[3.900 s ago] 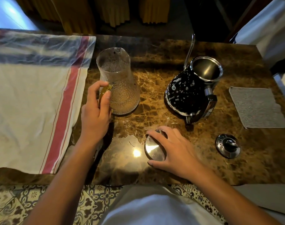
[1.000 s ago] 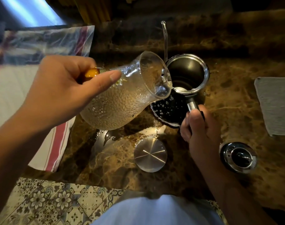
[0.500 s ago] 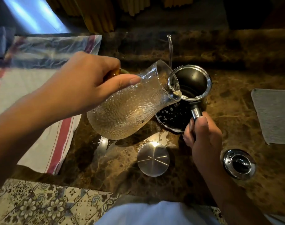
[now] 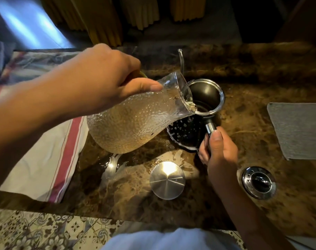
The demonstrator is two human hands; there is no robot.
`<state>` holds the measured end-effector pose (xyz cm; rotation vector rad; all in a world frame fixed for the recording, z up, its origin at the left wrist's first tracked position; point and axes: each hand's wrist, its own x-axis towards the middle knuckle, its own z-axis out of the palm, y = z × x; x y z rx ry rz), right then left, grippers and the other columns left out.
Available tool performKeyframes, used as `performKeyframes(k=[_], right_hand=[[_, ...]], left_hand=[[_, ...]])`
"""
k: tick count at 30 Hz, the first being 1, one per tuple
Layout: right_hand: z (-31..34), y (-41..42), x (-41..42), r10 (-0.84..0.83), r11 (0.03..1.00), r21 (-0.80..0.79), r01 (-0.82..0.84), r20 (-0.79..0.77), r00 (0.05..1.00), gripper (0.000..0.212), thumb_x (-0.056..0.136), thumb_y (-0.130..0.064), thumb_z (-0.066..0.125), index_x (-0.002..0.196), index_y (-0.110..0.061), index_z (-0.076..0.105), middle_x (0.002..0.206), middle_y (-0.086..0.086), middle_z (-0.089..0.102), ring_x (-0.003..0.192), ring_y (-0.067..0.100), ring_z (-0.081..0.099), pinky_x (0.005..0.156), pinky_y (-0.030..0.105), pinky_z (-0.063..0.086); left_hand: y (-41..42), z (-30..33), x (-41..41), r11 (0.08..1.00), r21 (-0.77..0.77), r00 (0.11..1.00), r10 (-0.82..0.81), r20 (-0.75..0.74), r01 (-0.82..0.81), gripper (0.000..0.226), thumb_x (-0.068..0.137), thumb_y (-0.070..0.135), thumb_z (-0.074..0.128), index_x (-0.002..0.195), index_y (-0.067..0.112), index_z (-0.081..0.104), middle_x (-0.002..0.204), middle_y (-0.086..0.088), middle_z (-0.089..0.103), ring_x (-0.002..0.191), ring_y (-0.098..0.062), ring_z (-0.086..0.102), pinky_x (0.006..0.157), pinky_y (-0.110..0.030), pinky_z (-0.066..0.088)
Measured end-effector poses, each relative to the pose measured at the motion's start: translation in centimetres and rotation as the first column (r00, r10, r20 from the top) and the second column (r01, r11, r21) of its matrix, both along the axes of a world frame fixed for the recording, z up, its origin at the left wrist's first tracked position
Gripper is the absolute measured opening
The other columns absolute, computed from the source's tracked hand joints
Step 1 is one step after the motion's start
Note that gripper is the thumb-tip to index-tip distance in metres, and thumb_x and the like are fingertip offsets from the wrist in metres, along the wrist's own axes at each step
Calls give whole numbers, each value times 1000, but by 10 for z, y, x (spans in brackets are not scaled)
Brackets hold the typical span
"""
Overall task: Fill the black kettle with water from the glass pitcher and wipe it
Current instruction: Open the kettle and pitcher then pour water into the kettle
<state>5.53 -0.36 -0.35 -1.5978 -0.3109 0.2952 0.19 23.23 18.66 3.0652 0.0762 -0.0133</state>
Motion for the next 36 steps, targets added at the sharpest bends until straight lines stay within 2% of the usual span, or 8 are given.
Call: performKeyframes(k=[5, 10, 14, 19, 26, 36], right_hand=[[-2, -1, 0, 4, 1000, -3, -4, 8, 1000, 47, 98, -53, 42, 70, -16, 44, 52, 2, 40, 47, 23, 36, 52, 37, 32], [-3, 1, -3, -19, 999, 25, 19, 23, 1000, 63, 93, -79, 44, 71, -19, 47, 52, 1, 41, 46, 23, 36, 50, 39, 31], [-3, 1, -3, -16, 999, 32, 15, 41, 999, 62, 95, -79, 42, 73, -21, 48, 52, -2, 42, 46, 23, 36, 49, 39, 31], [-3, 1, -3, -19, 999, 33, 17, 56, 998, 56, 95, -79, 41, 72, -28, 51, 52, -2, 42, 45, 23, 37, 48, 40, 32], [-3, 0, -2, -24, 1000, 2, 24, 64, 998, 57, 96, -79, 40, 70, -29, 48, 52, -2, 44, 47, 22, 39, 48, 39, 34], [2, 1, -5, -38, 999, 11, 38, 25, 999, 51, 91, -82, 44, 68, -37, 49, 53, -8, 44, 49, 14, 39, 51, 33, 33]], left_hand=[[-2, 2, 2, 999, 12, 998, 46, -43, -46, 58, 77, 78, 30, 64, 22, 39, 46, 1, 40, 43, -16, 43, 46, -25, 24], [-5, 9, 9, 997, 54, 992, 67, -107, -62, 63, 74, 80, 29, 69, 20, 45, 51, -1, 47, 48, -15, 47, 48, -24, 27], [-6, 10, 10, 995, 85, 989, 63, -133, -52, 62, 78, 78, 26, 68, 19, 44, 53, -1, 47, 48, -14, 46, 47, -25, 26], [-6, 11, 13, 991, 127, 983, 66, -169, -44, 76, 72, 82, 19, 78, 16, 54, 59, -2, 54, 49, -14, 50, 46, -23, 29], [-10, 13, 11, 987, 160, 983, 39, -182, -9, 62, 74, 83, 18, 74, 26, 42, 62, 2, 52, 52, -12, 50, 47, -24, 34], [-10, 21, 22, 985, 174, 975, 30, -221, 9, 68, 69, 85, 19, 71, 22, 45, 59, -1, 53, 53, -16, 51, 50, -29, 38]])
